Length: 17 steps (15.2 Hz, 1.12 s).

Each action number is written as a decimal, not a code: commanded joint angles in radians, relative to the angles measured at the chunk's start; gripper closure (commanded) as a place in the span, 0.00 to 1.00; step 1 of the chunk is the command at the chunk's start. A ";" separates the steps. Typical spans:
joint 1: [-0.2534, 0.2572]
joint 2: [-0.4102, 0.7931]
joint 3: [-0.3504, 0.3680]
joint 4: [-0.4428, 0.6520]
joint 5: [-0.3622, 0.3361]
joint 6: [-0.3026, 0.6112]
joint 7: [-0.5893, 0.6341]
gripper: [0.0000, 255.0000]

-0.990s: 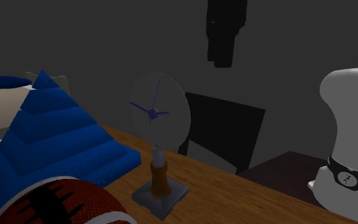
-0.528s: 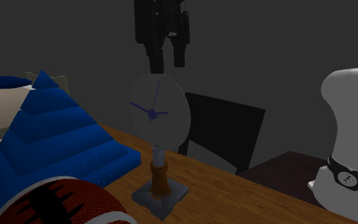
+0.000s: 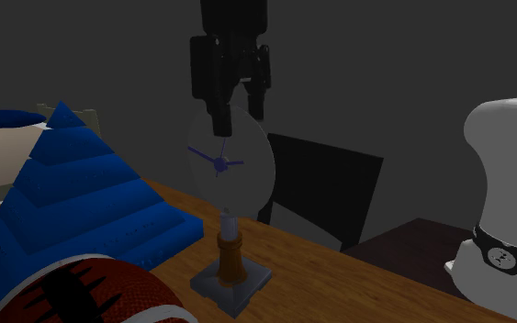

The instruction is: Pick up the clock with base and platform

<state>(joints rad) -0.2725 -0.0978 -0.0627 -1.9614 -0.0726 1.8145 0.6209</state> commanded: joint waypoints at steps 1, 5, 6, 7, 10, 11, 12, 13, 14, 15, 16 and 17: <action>0.000 0.001 0.000 -0.006 0.000 0.007 0.001 0.00; 0.000 0.001 0.000 -0.005 0.000 0.007 0.001 1.00; 0.000 0.001 0.000 -0.005 0.000 0.007 0.001 1.00; 0.000 0.001 0.000 -0.005 0.000 0.007 0.000 1.00; 0.000 0.001 0.000 -0.005 0.000 0.007 0.001 1.00; 0.000 0.001 0.000 -0.006 0.000 0.007 0.001 1.00; 0.000 -0.001 0.000 0.006 0.000 -0.006 0.000 1.00; 0.000 -0.002 0.000 0.018 0.000 -0.020 -0.001 1.00; 0.000 -0.003 0.001 0.031 0.001 -0.033 -0.001 1.00; 0.001 -0.003 0.001 0.044 0.001 -0.046 -0.002 1.00; 0.001 -0.004 0.001 0.057 0.001 -0.060 -0.003 1.00; 0.001 -0.004 0.001 0.070 0.001 -0.073 -0.004 1.00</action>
<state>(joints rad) -0.2710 -0.1027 -0.0607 -1.9075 -0.0717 1.7558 0.6202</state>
